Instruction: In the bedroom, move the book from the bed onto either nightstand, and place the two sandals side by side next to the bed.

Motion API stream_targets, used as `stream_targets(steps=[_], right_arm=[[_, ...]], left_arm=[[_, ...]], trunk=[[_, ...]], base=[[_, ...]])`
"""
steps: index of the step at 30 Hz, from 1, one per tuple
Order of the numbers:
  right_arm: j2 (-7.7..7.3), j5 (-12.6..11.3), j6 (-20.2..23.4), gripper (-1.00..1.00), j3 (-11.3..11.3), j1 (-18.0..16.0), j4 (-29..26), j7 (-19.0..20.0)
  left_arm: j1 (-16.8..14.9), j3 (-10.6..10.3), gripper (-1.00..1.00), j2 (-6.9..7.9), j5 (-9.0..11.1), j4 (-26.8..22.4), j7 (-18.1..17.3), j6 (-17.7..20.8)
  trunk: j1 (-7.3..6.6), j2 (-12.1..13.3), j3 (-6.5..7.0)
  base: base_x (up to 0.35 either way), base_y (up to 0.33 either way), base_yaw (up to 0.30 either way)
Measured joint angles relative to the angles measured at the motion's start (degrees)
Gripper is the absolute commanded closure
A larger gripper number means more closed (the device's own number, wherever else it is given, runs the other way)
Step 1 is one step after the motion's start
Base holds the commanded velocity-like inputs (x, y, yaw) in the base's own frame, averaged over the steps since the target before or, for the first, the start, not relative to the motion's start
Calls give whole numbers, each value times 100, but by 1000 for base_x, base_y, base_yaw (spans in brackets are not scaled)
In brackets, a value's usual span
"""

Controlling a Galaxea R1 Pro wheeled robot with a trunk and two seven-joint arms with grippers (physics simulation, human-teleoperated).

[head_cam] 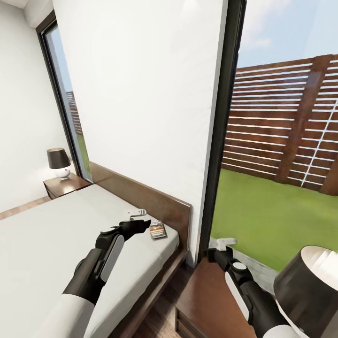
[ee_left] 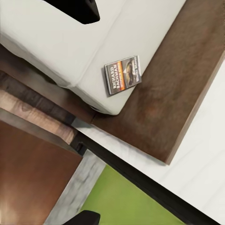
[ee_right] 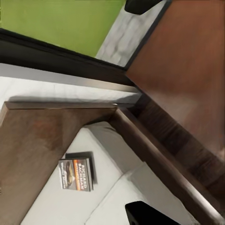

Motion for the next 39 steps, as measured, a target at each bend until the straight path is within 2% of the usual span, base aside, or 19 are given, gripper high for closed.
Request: stream_targets(steps=[17,39], right_arm=[[39,-30,-19,-100,58,-1,-603,7],[39,7,46,-100,162,5,-785,-1]], left_arm=[[0,-58,-100,-3,-10,-59,-5,-12],[0,-63,-100,-1,-29,-54,-5,-9]], trunk=[[0,0,0],[-3,-2,0]], base=[[120,-57,0],[93,10,0]])
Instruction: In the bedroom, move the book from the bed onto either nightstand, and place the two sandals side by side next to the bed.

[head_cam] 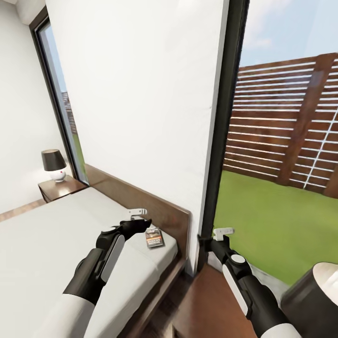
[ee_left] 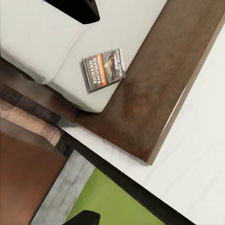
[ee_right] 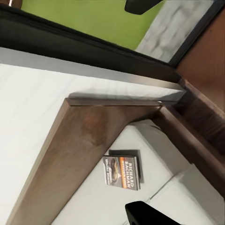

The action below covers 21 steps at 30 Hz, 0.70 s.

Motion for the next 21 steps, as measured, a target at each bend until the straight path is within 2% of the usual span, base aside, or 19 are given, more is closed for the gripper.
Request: stream_targets(steps=[8,21], right_arm=[[0,1,1,-100,0,3,-7,0],[0,1,3,-100,0,0,-10,-1]], left_arm=[[0,-2,-100,0,1,0,0,0],[0,-12,-100,0,1,18,3,-7]], trunk=[[1,2,0],[1,2,0]], base=[[224,130,0],[251,-9,0]])
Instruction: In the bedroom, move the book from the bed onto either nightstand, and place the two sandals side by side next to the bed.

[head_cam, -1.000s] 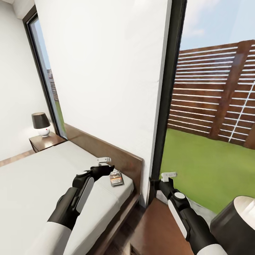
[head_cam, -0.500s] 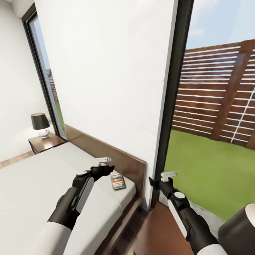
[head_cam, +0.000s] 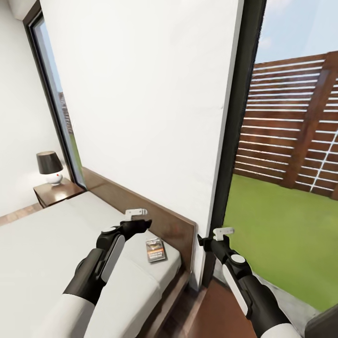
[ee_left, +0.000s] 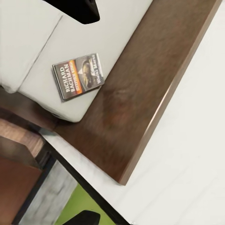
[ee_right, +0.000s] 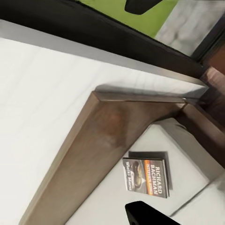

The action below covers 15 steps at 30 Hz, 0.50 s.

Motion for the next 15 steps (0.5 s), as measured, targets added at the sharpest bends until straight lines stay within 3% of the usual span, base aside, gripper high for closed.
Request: stream_targets(steps=[8,15], right_arm=[[0,0,1,-100,0,2,0,1],[0,0,7,-100,0,2,0,-1]], left_arm=[[0,14,-100,0,7,0,-8,0],[0,-2,-100,0,1,-16,-4,0]], trunk=[[0,0,0],[2,0,0]], base=[[203,0,0],[59,0,0]])
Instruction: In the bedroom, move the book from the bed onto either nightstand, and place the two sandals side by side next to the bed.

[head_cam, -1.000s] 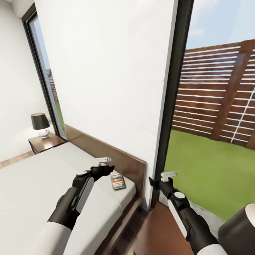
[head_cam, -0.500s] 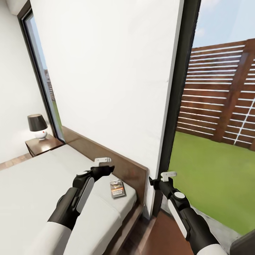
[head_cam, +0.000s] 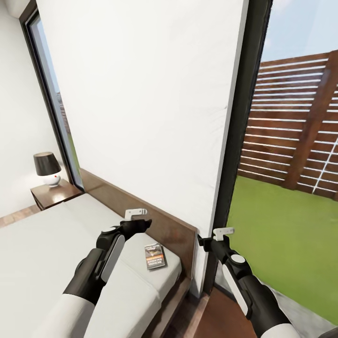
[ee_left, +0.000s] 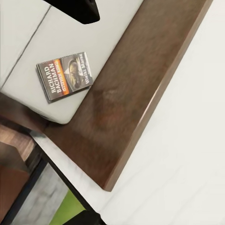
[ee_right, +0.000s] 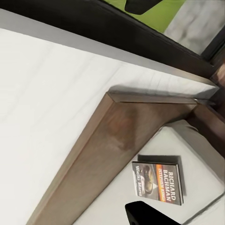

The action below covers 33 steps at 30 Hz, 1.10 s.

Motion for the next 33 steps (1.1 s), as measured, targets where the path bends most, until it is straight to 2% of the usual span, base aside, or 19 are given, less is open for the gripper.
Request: stream_targets(steps=[14,25,33], right_arm=[[0,0,3,-100,0,-2,0,2],[0,-52,5,-100,-4,2,-151,2],[-1,-55,-4,-100,-14,12,-304,2]], left_arm=[[0,26,-100,0,2,-10,2,3],[3,77,-100,-15,22,-44,2,15],[3,75,-100,-1,9,-173,9,16]], trunk=[[0,0,0],[240,-433,-188],[241,-434,-188]], base=[[1,0,0],[0,0,0],[0,0,0]])
